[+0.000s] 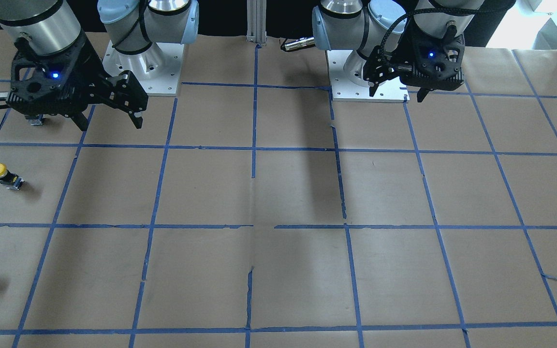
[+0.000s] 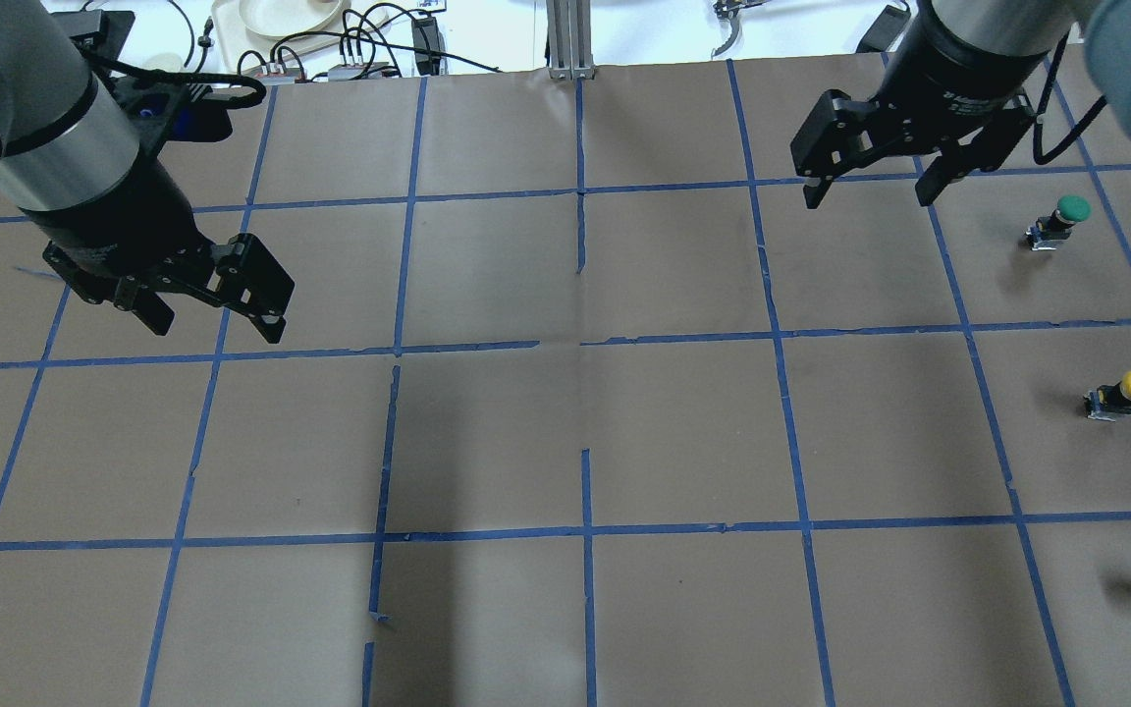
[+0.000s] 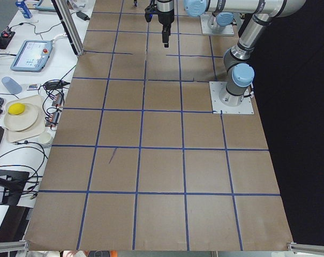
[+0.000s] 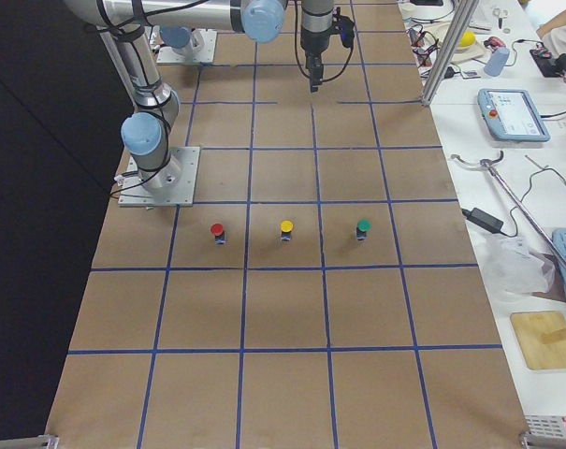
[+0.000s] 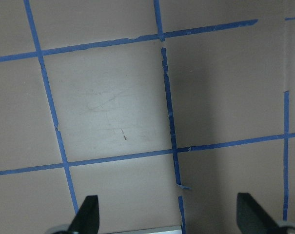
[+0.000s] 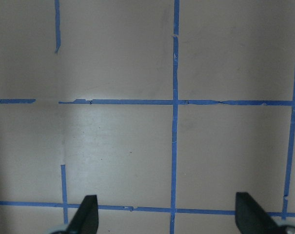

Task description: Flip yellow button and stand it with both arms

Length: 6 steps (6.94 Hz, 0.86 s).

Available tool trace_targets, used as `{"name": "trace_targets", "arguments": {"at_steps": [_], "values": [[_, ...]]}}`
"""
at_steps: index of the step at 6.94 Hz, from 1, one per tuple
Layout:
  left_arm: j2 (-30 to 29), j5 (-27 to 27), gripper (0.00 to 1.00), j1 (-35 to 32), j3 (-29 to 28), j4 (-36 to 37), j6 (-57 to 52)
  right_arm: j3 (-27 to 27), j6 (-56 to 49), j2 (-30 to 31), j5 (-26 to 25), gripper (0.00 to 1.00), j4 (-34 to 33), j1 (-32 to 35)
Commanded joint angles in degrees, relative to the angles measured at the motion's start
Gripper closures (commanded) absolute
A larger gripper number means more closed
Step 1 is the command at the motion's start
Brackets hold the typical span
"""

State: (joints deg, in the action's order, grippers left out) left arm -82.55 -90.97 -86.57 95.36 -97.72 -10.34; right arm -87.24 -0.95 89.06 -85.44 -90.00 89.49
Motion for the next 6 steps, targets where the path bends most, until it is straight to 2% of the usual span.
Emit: {"name": "trace_targets", "arguments": {"at_steps": [1,6], "values": [[0.02,0.09,0.0,0.0,0.0,0.07,0.06,1.98,2.09,-0.81,0.09,0.0,-0.26,1.21],[0.02,0.53,0.0,0.0,-0.09,0.25,-0.03,1.46,2.09,-0.64,-0.17,0.0,0.18,1.21]]}}
